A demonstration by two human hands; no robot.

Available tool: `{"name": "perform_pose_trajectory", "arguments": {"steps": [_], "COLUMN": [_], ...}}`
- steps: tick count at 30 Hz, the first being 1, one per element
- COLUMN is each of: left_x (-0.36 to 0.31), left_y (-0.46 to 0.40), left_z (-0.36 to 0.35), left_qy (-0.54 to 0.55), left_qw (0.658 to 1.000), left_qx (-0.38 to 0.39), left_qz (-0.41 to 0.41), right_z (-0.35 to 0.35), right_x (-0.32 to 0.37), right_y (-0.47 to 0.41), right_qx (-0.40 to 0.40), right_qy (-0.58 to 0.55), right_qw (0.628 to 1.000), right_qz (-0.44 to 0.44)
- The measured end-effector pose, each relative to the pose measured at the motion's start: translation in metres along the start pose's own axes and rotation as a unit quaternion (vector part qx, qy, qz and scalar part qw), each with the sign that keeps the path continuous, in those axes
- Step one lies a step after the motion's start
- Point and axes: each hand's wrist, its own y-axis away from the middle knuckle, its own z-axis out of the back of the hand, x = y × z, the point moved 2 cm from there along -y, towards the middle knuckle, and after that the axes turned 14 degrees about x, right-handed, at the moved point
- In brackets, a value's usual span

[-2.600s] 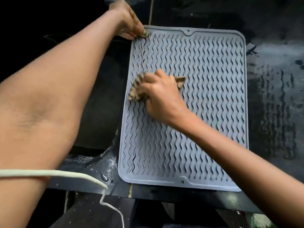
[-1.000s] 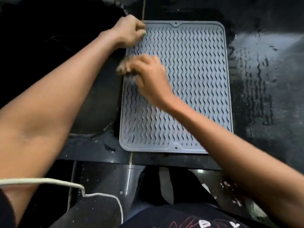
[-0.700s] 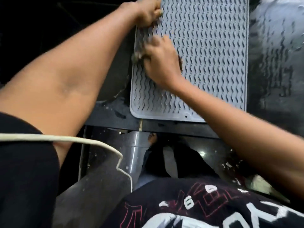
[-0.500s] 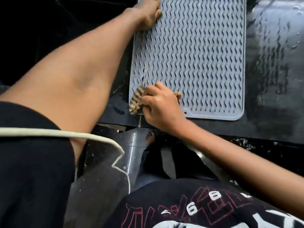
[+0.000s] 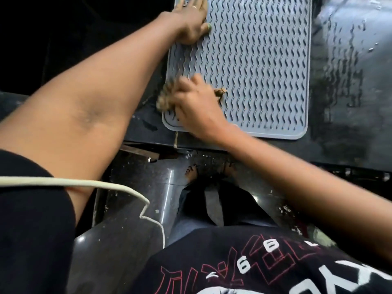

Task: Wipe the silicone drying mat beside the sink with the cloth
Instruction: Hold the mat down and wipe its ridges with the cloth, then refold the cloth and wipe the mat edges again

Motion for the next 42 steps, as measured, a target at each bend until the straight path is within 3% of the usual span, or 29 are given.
{"name": "perform_pose_trajectory", "arguments": {"steps": [5,8,10,13,16,18,22,25,28,34,38,42], "left_x": [-0.005,-0.01,-0.012,-0.015,-0.019,-0.026,-0.05,-0.07,-0.086,-0.092,-0.09,-0.091], "left_y": [0.014,0.028,0.042,0.068,0.099,0.121,0.154,0.171,0.179,0.175,0.176,0.177], "left_z": [0.003,0.011,0.016,0.016,0.01,0.004,-0.016,-0.027,-0.027,-0.013,-0.001,0.008], "left_qy": [-0.064,-0.092,-0.039,0.165,0.414,0.546,0.711,0.779,0.804,0.79,0.794,0.75], "left_qw": [0.998,0.995,0.995,0.974,0.889,0.819,0.698,0.611,0.573,0.605,0.595,0.639], "left_qx": [-0.012,-0.046,-0.089,-0.152,-0.192,-0.172,-0.014,0.065,0.04,-0.061,-0.09,-0.13], "left_qz": [-0.015,-0.018,-0.02,-0.023,-0.039,-0.044,-0.08,-0.125,-0.156,-0.077,-0.088,-0.111], "right_z": [-0.023,-0.035,-0.039,-0.023,0.005,0.031,0.072,0.087,0.093,0.107,0.123,0.138], "right_x": [0.022,0.02,0.01,-0.012,-0.023,-0.028,-0.041,-0.052,-0.061,-0.065,-0.069,-0.069], "right_y": [0.075,0.11,0.131,0.138,0.127,0.114,0.085,0.069,0.059,0.054,0.058,0.057], "right_qx": [0.079,0.21,0.253,0.182,0.135,0.09,-0.008,-0.045,-0.081,-0.1,-0.063,-0.052], "right_qy": [-0.098,-0.161,-0.255,-0.415,-0.601,-0.652,-0.756,-0.786,-0.783,-0.76,-0.703,-0.593], "right_qw": [0.989,0.958,0.931,0.89,0.781,0.748,0.652,0.614,0.611,0.636,0.707,0.802], "right_qz": [0.077,0.113,0.062,-0.059,-0.101,-0.088,-0.057,-0.057,-0.082,-0.085,-0.052,-0.055]}}
